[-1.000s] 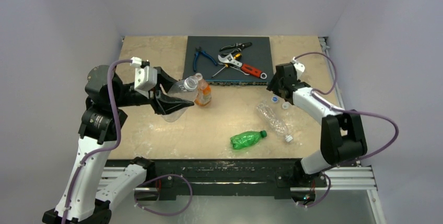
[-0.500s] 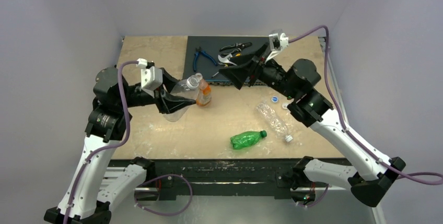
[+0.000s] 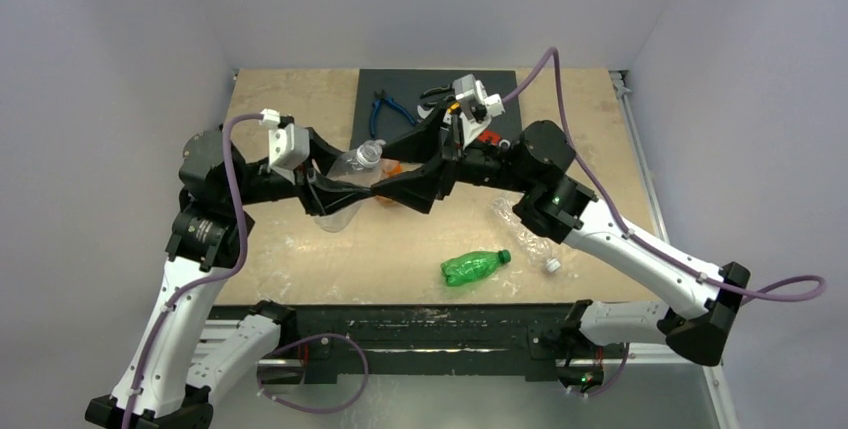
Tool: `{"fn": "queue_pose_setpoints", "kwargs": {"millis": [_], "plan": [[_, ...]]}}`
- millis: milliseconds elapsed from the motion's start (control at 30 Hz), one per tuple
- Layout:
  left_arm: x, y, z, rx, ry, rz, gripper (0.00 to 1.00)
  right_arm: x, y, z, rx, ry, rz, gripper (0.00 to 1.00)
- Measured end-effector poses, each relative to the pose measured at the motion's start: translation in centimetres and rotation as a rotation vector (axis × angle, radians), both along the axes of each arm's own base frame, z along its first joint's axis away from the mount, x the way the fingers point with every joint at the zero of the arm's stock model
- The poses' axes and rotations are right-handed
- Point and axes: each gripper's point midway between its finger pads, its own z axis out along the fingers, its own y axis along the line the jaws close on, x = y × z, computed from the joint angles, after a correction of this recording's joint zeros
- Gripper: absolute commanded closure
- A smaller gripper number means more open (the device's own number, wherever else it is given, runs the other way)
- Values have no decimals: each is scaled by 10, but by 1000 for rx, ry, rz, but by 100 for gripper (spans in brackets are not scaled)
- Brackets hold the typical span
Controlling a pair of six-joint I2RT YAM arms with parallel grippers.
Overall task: Unscrew the bottle caps
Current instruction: Place the plastic bottle at the center of the board.
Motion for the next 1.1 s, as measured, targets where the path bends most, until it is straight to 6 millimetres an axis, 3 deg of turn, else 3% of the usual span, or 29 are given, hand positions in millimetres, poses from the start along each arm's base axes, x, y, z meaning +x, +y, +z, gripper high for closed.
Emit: {"fn": "queue_pose_setpoints", "kwargs": {"millis": [267, 333, 400, 433, 467, 567, 633, 867, 1100], "plan": [[-6, -1, 4, -17, 25, -22, 100, 15, 20, 3, 24, 19, -41, 62], [-8, 0, 4, -20, 32, -22, 99, 16, 23, 5, 32, 19, -40, 73], [-8, 0, 6, -25, 38, -18, 88, 16, 24, 7, 35, 14, -40, 88], [-9, 0, 7, -27, 39, -15, 77, 16, 24, 7, 35, 13, -40, 98], [-9, 0, 7, -29, 44, -14, 62, 16, 24, 8, 35, 10, -41, 100], [-9, 1, 7, -36, 82, -10, 23, 18, 26, 8, 30, 3, -46, 100], [-10, 0, 7, -34, 71, -14, 11, 23, 28, 6, 18, 23, -68, 100], [-2, 2, -11, 9, 119, 31, 1, 39, 31, -28, -103, 60, -165, 100], [19, 14, -25, 93, 142, 177, 0, 66, 9, -69, -225, 55, -362, 100]]}}
